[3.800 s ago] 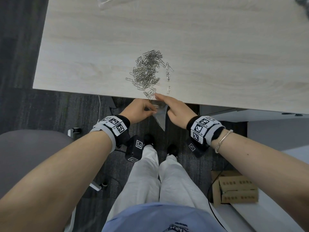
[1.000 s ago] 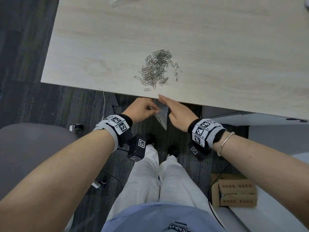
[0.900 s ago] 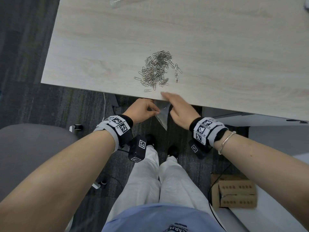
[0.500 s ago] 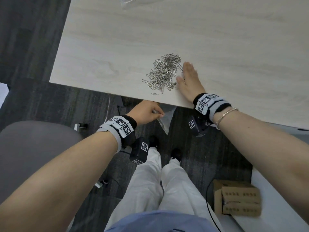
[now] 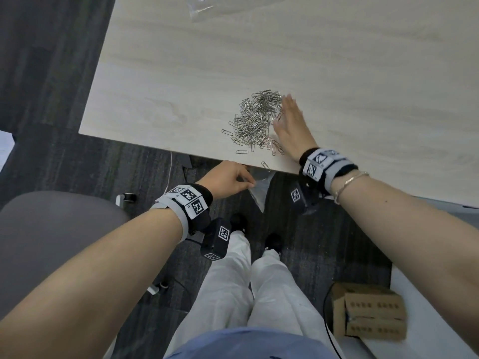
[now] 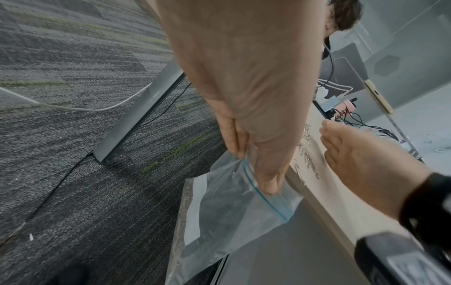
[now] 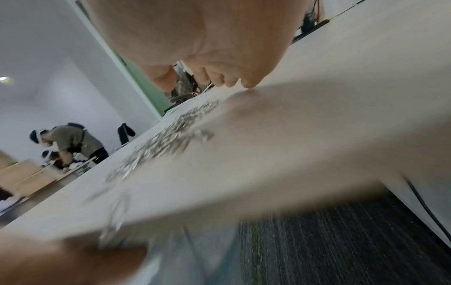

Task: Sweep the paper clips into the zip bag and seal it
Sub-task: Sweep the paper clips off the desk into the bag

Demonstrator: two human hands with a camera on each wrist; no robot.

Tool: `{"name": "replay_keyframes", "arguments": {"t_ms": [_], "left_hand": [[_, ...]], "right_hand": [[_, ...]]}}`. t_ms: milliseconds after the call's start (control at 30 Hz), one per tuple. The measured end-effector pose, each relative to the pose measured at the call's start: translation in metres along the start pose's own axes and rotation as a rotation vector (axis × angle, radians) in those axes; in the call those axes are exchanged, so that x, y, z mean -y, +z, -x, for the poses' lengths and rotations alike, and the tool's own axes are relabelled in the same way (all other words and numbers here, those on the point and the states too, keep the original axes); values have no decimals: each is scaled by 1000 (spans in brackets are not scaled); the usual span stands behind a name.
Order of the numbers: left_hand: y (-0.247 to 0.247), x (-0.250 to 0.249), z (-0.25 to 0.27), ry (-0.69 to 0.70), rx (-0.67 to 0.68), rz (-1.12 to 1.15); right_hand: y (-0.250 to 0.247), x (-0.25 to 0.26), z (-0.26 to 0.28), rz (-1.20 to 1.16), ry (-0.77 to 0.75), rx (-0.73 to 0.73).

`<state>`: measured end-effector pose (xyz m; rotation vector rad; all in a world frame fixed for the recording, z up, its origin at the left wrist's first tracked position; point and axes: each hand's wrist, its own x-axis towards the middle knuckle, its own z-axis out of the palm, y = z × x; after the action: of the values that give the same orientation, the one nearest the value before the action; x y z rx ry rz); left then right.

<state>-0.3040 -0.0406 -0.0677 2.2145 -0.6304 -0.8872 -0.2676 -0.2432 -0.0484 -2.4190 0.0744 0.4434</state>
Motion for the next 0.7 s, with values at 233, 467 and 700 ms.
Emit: {"name": "replay_keyframes", "arguments": {"t_ms": [233,467,700], "left_hand": [[-10,9,1,-16,-8,4],[-9,7,1,-12,18,-3],[-9,1,2,-6,5,-13]], "right_hand": [[-13,29,-65,120,-2,128],[0,26,-51,208,-142,201],[-1,14,-19,176,-211,200]]}}
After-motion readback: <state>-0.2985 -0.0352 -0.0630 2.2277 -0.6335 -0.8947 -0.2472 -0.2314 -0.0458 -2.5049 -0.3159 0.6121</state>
